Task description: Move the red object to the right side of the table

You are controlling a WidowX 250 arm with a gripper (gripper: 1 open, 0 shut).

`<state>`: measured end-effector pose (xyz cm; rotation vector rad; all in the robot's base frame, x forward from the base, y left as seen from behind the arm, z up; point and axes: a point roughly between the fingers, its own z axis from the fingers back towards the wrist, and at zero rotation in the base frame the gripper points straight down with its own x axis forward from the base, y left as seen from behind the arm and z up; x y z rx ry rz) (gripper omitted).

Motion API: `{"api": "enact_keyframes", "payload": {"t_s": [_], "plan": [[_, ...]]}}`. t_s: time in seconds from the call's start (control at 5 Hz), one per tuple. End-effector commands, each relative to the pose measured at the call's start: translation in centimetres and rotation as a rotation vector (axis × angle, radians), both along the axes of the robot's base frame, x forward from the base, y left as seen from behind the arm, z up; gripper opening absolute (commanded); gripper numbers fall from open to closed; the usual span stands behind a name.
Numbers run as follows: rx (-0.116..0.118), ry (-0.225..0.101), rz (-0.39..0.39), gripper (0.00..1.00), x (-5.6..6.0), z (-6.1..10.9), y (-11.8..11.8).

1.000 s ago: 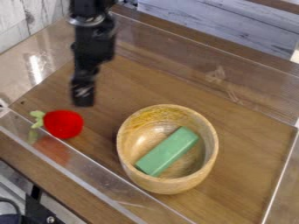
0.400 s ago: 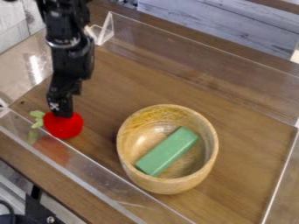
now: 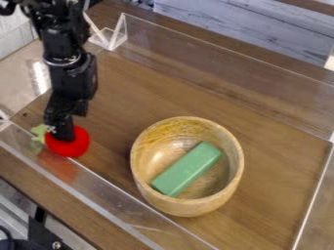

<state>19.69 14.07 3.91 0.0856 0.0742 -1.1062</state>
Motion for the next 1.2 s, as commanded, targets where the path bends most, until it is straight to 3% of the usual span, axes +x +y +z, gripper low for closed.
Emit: {"api": "enact_keyframes", "payload": {"t_s": [0.0,0.2,0.6,0.8,1.0], "plan": [[-0.006,-0.018,0.036,1.00,0.2,-0.7,1.5],[-0.032,-0.022,0.065,1.00,0.6,-1.7,2.3],[-0.104,-0.009,-0.055,1.00,0.4,-1.8,4.2],[-0.150,-0.004,-0.010,0.00,-0.4,-2.1,4.1],[-0.197,0.009,0.035,0.00,-1.3,-2.3,3.8]]}}
